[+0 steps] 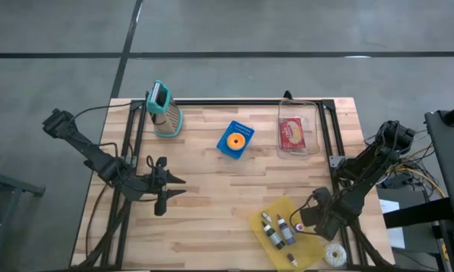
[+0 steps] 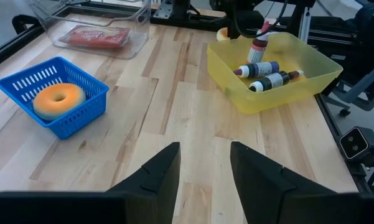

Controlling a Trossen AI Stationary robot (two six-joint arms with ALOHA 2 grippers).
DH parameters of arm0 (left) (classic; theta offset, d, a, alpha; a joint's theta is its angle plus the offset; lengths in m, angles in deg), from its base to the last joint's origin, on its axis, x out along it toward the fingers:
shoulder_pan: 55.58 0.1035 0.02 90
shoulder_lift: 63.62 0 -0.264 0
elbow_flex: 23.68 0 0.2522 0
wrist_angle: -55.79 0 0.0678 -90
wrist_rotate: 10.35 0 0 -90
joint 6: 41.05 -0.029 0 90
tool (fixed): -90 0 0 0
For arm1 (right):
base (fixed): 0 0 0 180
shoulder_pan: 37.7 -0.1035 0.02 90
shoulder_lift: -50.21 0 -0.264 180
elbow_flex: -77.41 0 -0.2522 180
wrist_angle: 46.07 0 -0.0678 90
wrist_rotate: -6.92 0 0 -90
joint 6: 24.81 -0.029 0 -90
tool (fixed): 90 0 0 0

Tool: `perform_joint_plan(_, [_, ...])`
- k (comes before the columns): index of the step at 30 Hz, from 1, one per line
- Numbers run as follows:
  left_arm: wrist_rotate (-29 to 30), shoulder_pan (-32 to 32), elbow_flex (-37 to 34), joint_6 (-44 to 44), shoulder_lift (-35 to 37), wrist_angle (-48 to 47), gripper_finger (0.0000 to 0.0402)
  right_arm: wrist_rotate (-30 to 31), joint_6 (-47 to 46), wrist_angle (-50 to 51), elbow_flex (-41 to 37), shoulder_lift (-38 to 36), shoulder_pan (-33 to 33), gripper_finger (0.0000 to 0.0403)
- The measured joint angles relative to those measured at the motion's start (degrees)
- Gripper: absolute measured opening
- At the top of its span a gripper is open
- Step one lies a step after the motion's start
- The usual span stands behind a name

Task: Pick & Place Food Item
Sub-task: Stack the top orange donut on top of the top left orange donut in the blue bin

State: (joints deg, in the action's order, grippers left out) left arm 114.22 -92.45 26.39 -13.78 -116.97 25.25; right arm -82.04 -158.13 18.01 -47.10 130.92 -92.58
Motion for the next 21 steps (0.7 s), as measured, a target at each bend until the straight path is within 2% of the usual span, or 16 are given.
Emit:
perform_joint_plan(6, [0.00,-0.01,0.00,0.00,0.00,0.00,0.0149,-0.03,0.00,-6.66,-4.59,-0.16,0.00,0.0118])
perform_joint_plan(21, [0.00,-0.02,0.00,0.00,0.00,0.01,0.0149,0.24,1.70,-7.20,-4.67,-0.09,-0.02,0.0118])
